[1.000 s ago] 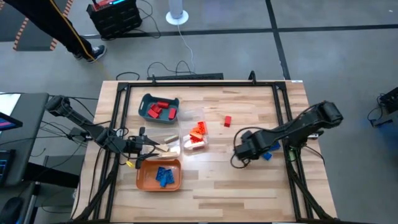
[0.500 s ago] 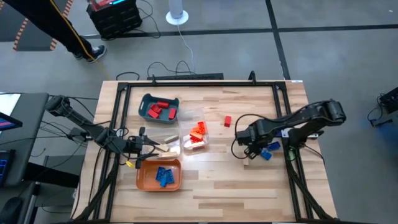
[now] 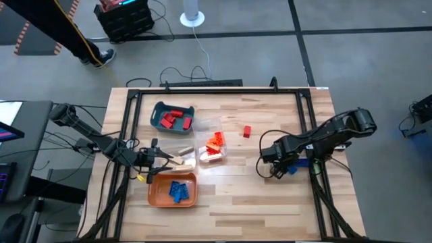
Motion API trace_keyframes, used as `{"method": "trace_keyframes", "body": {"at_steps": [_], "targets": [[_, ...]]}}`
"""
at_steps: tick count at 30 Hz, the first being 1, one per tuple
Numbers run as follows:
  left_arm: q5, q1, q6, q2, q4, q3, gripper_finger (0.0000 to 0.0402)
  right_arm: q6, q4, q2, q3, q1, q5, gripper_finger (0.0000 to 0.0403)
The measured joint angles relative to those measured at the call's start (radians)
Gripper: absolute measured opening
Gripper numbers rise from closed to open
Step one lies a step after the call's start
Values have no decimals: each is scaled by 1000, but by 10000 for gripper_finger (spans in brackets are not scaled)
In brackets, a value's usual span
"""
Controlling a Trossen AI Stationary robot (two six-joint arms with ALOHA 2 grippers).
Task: Sort blocks
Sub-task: Put the blue game piece into the orange bin
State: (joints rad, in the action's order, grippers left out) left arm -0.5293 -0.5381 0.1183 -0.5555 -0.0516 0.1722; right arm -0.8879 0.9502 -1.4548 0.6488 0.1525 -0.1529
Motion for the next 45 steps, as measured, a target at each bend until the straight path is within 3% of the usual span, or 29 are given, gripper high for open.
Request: {"method": "trace_keyframes", "body": {"at_steps": [6,15,23,28,31,34,40,45], "targets": [[0,0,-2,0,-6,0,203,-13,-28,2,-14,4,-11,186],[3,0,1,0,-8,0,203,-11,-46,-1,12,5,-23,75],[5,0,-4,0,-15,0,203,10,-34,39,213,-4,49,47],[5,0,-5,0,-14,0,203,16,-278,31,391,-20,101,46],[5,0,-15,0,-14,0,203,165,-531,-41,483,8,181,46],[-8,0,-16,0,-15,0,203,346,-724,-181,584,40,193,46],[-73,0,-1,2,-14,0,203,523,-805,-481,858,60,171,50],[-79,0,1,41,20,1,203,546,-797,-668,1060,62,21,62]]}}
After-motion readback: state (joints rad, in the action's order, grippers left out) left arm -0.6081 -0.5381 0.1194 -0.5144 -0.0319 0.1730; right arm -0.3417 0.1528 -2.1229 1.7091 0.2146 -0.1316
